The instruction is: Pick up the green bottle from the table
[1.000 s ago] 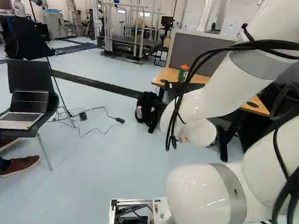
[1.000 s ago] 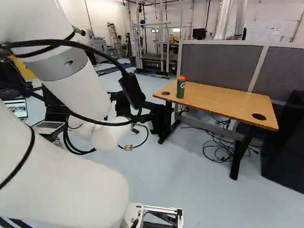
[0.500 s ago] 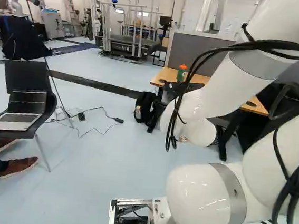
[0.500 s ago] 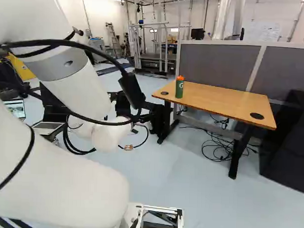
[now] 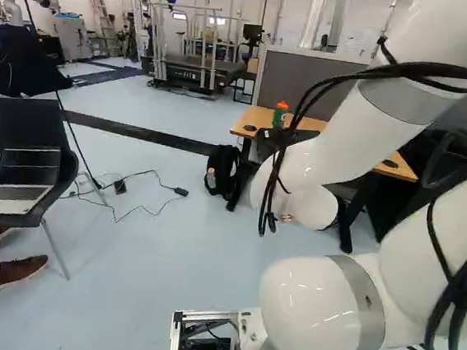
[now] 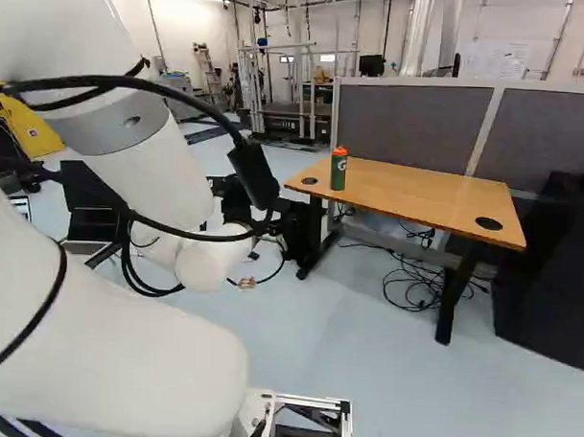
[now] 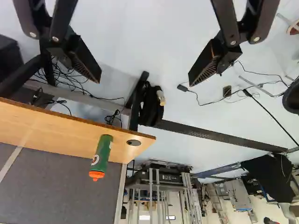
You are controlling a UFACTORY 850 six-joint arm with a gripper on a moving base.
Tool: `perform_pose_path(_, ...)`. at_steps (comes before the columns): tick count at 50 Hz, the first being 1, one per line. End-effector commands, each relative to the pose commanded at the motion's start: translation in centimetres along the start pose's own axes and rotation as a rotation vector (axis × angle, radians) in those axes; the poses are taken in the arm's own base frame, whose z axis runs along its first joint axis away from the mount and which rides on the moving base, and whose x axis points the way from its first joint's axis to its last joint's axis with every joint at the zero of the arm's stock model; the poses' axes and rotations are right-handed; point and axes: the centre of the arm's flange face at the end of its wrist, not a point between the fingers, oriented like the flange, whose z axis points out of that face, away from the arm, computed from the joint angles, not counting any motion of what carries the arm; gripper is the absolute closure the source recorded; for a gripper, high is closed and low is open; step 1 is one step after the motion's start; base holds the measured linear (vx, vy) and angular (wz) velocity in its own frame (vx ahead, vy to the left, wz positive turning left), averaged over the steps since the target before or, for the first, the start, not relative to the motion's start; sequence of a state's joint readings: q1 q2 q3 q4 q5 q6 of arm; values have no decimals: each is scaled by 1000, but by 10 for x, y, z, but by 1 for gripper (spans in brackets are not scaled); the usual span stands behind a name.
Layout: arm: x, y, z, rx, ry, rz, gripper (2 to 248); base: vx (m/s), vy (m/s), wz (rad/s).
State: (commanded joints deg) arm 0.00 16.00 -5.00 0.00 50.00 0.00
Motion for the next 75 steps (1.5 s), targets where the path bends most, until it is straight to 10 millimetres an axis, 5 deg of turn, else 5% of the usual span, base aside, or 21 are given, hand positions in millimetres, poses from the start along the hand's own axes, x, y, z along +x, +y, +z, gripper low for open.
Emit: perform_pose_path(75,0,0,0,0,0,0,3,158,-19,-111)
